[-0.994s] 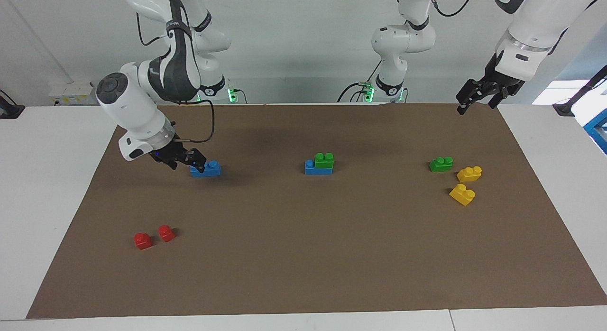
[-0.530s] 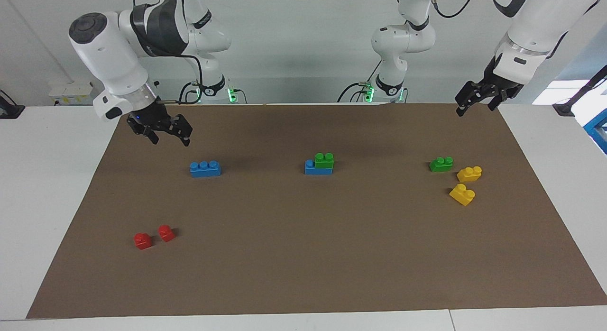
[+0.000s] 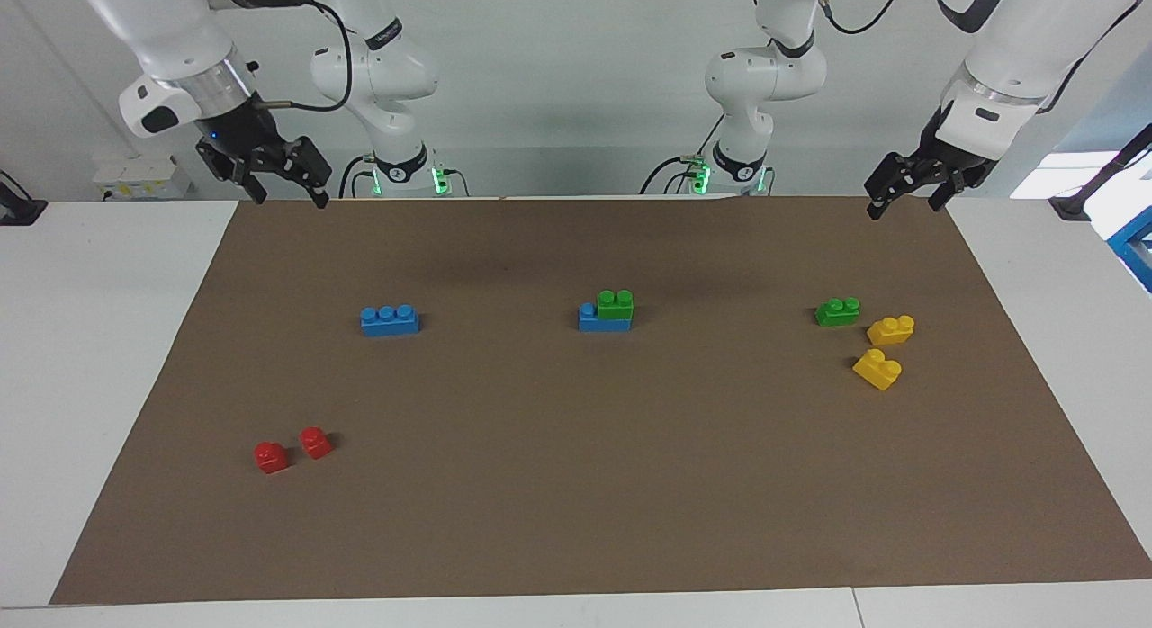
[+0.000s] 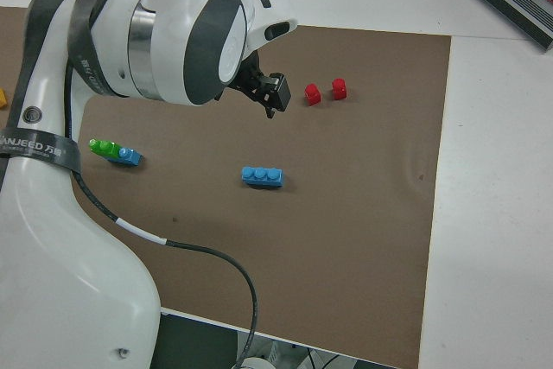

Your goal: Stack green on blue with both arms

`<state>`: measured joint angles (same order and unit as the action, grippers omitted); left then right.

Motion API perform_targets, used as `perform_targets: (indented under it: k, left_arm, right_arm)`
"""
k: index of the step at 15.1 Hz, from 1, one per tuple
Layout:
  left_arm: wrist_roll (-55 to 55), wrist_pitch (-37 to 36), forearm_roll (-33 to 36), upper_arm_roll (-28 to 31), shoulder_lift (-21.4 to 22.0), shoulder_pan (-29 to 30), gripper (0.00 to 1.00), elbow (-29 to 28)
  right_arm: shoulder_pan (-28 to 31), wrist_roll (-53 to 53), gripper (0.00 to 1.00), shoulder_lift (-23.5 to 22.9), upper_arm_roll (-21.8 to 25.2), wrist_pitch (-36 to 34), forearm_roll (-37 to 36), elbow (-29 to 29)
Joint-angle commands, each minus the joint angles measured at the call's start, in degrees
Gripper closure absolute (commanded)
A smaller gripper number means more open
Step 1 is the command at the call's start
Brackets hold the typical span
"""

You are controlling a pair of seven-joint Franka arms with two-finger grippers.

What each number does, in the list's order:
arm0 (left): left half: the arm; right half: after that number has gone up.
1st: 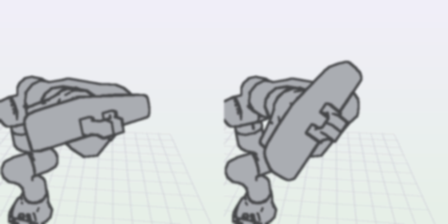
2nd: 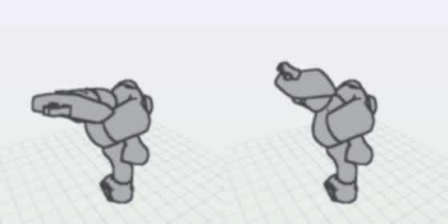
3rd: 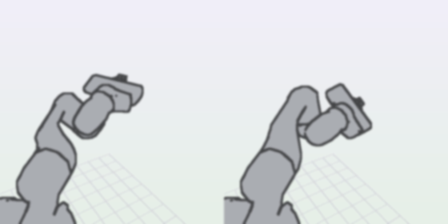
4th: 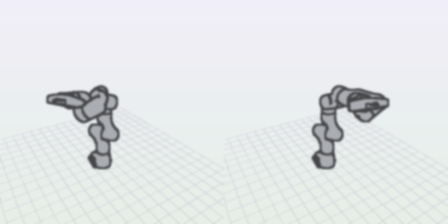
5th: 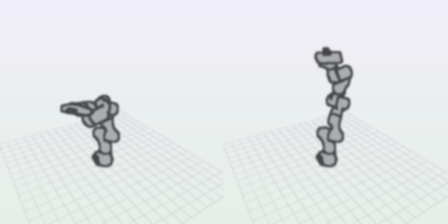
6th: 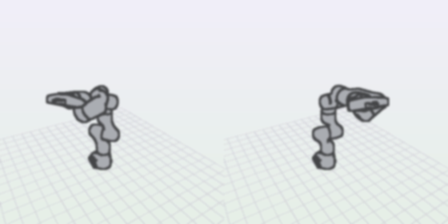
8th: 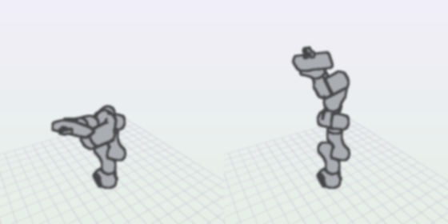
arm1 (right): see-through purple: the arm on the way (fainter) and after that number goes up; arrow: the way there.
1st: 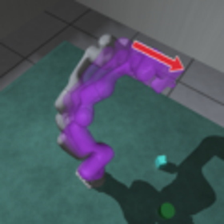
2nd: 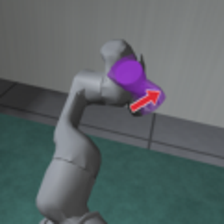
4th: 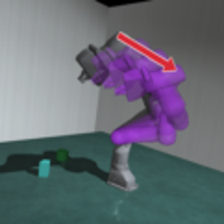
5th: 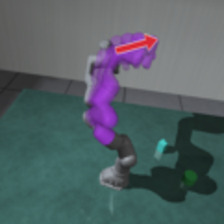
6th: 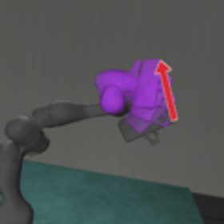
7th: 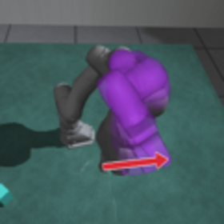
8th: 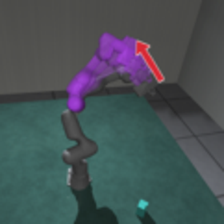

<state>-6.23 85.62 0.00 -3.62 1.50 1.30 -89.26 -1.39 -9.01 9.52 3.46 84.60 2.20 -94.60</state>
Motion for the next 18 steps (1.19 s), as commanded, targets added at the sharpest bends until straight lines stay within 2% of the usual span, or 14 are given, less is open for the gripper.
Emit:
perform_targets:
  k: [1, 4, 11, 18]
  left_arm:
    - [1.40, 0.60, -0.71, -0.51, 0.78, 1.25, 0.00, -1.35]
    - [1.14, 2.26, -0.71, -0.34, 1.93, 1.34, 0.00, -3.64]
    - [0.61, 2.27, -0.71, -0.43, 2.72, 1.25, 0.00, -3.38]
    - [0.61, 2.45, -0.79, -0.43, 2.81, 0.99, 0.00, -3.12]
  right_arm:
    - [0.69, 4.25, 0.00, -1.70, -0.73, -2.07, -3.25, 3.10]
    - [0.69, 4.00, 0.00, -1.35, -0.47, -2.51, -3.16, 1.88]
    - [2.35, 3.47, 0.03, -3.46, -0.47, -3.48, -3.69, 2.13]
    - [4.29, 3.47, 0.03, -6.62, -0.47, -4.98, -3.78, 5.82]
